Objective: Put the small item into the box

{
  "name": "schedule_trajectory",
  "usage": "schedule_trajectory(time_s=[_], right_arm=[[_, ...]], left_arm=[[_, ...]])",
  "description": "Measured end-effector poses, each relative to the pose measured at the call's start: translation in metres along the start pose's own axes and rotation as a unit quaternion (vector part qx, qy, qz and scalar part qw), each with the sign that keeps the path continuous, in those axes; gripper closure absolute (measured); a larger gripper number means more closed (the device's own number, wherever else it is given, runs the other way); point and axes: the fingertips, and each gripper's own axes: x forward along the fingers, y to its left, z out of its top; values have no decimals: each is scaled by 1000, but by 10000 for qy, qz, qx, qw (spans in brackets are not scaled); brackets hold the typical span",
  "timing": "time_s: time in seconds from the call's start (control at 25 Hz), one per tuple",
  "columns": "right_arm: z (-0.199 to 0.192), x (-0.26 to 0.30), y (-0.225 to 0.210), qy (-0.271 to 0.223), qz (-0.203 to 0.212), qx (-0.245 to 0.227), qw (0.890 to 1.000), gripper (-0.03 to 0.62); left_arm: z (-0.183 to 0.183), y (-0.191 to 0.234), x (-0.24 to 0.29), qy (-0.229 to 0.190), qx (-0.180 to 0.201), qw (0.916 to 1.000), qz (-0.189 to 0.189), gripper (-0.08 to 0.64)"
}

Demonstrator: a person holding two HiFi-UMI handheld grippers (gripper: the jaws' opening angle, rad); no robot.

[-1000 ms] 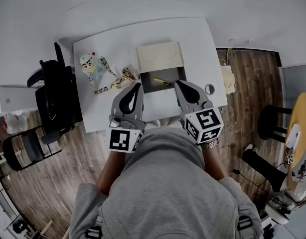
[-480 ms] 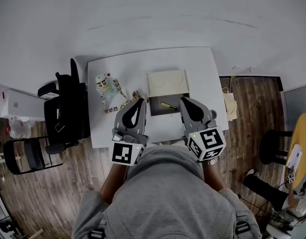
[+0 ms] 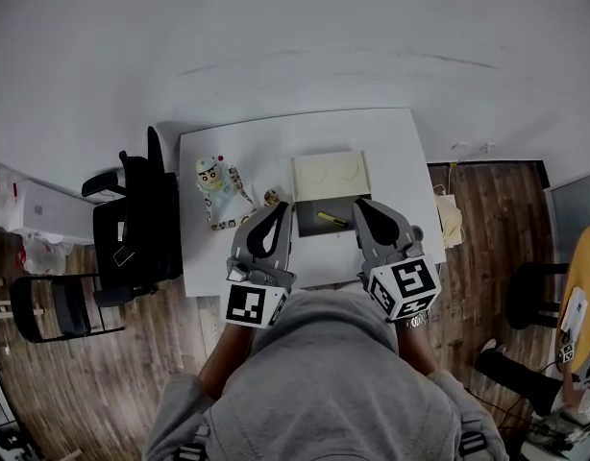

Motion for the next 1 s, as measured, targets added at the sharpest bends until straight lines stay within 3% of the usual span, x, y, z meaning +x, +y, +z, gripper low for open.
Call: schedule_trajectory(time_s=[1.0], right_arm=[[-3,1,11,15,196,-54,9998,577]], left_arm=[[-14,6,-10,215,-34,9997,139,557]])
